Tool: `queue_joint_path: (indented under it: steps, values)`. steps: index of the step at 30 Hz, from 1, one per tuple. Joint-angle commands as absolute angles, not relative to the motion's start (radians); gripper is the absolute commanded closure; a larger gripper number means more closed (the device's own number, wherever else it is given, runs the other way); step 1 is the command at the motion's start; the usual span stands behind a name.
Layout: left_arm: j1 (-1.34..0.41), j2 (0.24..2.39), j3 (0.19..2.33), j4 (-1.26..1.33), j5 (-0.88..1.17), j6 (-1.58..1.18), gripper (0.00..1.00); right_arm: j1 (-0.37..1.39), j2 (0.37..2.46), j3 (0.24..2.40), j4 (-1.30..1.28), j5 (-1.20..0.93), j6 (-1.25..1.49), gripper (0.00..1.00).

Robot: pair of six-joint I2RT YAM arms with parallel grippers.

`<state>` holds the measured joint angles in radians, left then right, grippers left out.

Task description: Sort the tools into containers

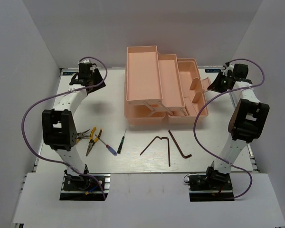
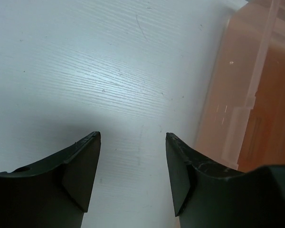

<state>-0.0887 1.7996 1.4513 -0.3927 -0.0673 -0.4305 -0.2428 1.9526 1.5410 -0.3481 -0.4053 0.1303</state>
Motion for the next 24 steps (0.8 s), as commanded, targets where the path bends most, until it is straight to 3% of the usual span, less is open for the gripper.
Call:
queue_joint_path:
  steps: [1,4,5,6,8,9,12,13,16,17,18,19,20,21,24]
  values:
    - [-0.072,1.700,1.433,-0.396,-0.048,-0.413,0.33,-0.259,1.904,1.526,-0.330,-0.364,0.109,1.00]
    - [-0.072,1.674,1.410,-0.396,-0.028,-0.413,0.31,-0.259,1.913,1.542,-0.356,-0.399,0.089,0.97]
    - [-0.072,1.649,1.410,-0.396,-0.017,-0.400,0.29,-0.261,1.910,1.558,-0.376,-0.394,0.083,0.59]
    - [-0.081,1.634,1.410,-0.417,-0.017,-0.400,0.27,-0.261,1.907,1.569,-0.417,-0.385,0.051,0.40]
    - [-0.101,1.597,1.410,-0.449,-0.006,-0.373,0.23,-0.264,1.870,1.562,-0.449,-0.298,0.008,0.15]
    - [-0.101,1.554,1.395,-0.460,0.011,-0.373,0.22,-0.264,1.826,1.551,-0.459,-0.263,0.006,0.09]
    - [-0.112,1.484,1.313,-0.495,0.011,-0.364,0.20,-0.279,1.677,1.433,-0.431,-0.183,-0.115,0.09]
    - [-0.112,1.439,1.254,-0.517,0.023,-0.364,0.12,-0.281,1.645,1.408,-0.440,-0.175,-0.142,0.09]
    - [-0.121,1.373,1.114,-0.535,0.023,-0.364,0.17,-0.293,1.468,1.214,-0.472,-0.286,-0.334,0.29]
    - [-0.132,1.323,1.074,-0.535,0.023,-0.364,0.21,-0.290,1.392,1.180,-0.494,-0.372,-0.419,0.40]
    - [-0.132,1.296,1.033,-0.514,0.032,-0.373,0.31,-0.290,1.318,1.093,-0.517,-0.471,-0.458,0.69]
    - [-0.143,1.278,0.973,-0.514,0.032,-0.373,0.36,-0.281,1.252,1.072,-0.658,-0.529,-0.568,0.88]
    - [-0.143,1.266,0.954,-0.514,0.032,-0.373,0.45,-0.269,1.226,1.053,-0.713,-0.575,-0.654,1.00]
    - [-0.143,1.256,0.931,-0.525,0.032,-0.373,0.66,-0.250,1.144,0.993,-0.776,-0.703,-0.687,1.00]
    - [-0.162,1.235,0.887,-0.535,0.043,-0.373,0.93,-0.164,1.076,0.895,-0.868,-0.802,-0.686,1.00]
